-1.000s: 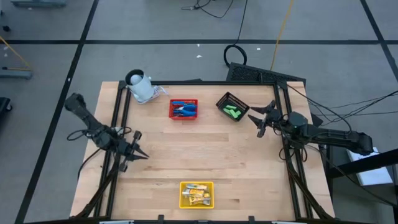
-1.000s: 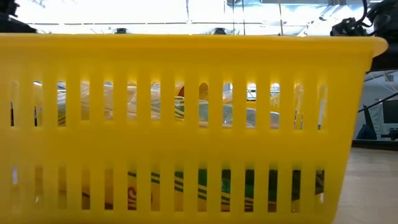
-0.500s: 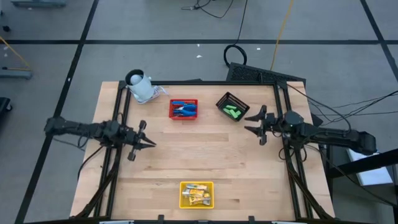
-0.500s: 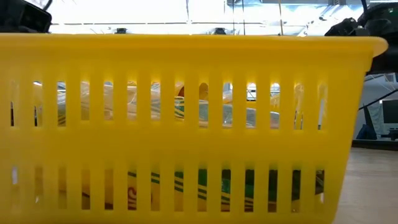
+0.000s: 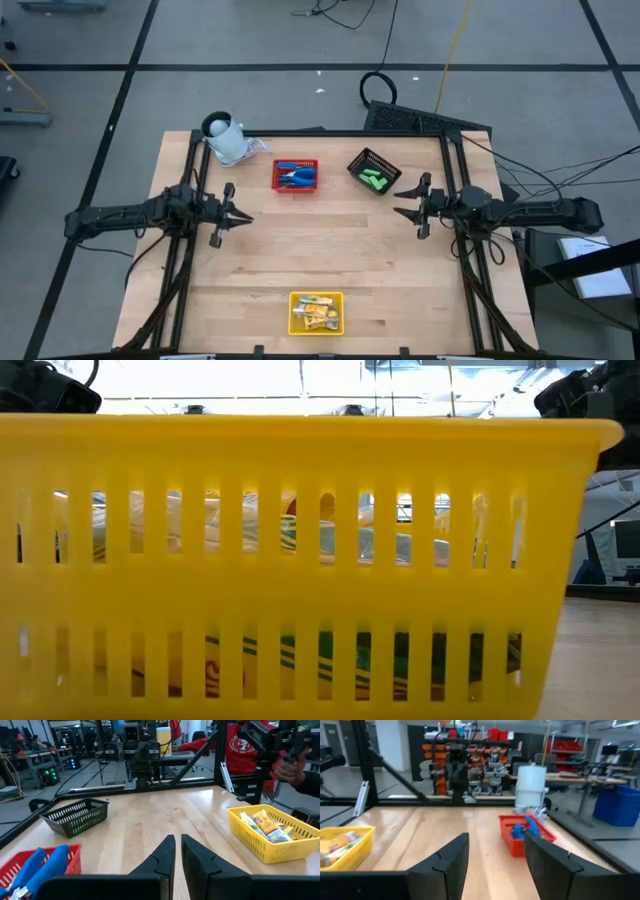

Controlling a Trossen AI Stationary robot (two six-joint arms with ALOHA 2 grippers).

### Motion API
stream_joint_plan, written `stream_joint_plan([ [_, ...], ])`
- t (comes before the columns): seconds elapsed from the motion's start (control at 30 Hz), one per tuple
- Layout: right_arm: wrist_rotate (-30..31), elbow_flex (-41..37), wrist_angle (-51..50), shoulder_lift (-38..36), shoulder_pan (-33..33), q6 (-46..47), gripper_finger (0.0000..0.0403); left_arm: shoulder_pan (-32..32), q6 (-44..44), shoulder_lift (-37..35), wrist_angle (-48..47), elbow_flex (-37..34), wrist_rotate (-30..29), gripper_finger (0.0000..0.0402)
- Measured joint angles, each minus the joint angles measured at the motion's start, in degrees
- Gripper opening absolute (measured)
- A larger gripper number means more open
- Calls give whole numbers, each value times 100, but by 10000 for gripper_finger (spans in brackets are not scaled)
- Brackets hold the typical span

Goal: Pick & Place School Supplies
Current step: Return to Home Position

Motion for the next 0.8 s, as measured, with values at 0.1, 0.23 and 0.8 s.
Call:
stream_joint_plan([
  [0.1,-18,0,-336,-120,129,68,183,96,-23,20,3,0,93,37],
  [0.23,-178,2,-656,-286,383,179,183,162,-25,142,15,3,246,37],
  [0.8,-151,7,-792,-882,1197,-20,183,172,-1,306,22,3,284,37],
])
